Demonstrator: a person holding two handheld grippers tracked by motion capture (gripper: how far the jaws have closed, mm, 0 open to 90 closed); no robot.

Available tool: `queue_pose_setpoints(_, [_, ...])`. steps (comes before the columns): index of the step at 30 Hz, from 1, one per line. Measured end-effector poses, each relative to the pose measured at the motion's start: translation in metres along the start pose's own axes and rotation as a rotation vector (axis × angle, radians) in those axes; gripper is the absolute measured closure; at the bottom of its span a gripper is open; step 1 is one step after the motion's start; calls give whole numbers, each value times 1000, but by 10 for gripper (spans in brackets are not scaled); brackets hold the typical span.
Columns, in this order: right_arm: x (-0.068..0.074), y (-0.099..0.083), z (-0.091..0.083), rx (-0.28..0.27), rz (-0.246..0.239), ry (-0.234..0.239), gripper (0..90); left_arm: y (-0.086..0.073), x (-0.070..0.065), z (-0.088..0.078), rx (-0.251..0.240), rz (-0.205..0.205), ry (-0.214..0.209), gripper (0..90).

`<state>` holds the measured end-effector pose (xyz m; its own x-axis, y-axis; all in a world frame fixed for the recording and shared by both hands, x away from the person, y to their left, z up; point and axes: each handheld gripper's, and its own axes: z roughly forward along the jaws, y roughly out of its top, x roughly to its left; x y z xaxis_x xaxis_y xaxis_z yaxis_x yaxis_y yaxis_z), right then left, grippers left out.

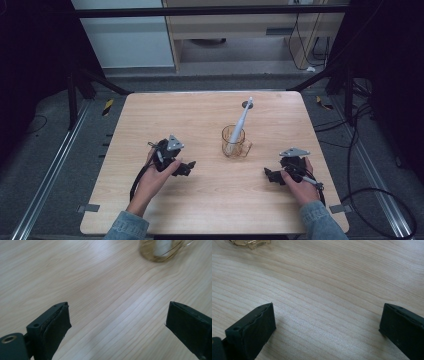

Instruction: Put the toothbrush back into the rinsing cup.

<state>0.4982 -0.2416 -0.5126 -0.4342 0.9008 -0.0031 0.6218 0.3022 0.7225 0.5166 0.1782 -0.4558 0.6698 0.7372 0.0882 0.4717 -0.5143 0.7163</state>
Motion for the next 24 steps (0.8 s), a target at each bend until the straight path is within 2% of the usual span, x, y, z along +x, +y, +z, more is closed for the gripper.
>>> queue_pose_setpoints(2, [0,0,0,1,2,1,4,-11,11,0,19,-23,15,47])
queue_pose_setpoints(4, [0,0,0,0,0,0,4,-24,24,0,56,-43,65,49])
queue_pose_setpoints(5, [0,0,0,0,0,0,4,-28,29,0,66,-57,76,50])
queue_pose_setpoints(8, [0,0,0,0,2,1,4,-46,50,0,104,-123,116,52])
queue_pose_setpoints(14, [0,0,0,1,2,2,4,-70,81,-6,137,-218,200,58])
queue_pose_setpoints(20, [0,0,0,0,0,0,4,-82,98,-9,110,-282,199,32])
queue_pose_setpoints(24, [0,0,0,0,0,0,3,-84,100,-9,91,-289,187,21])
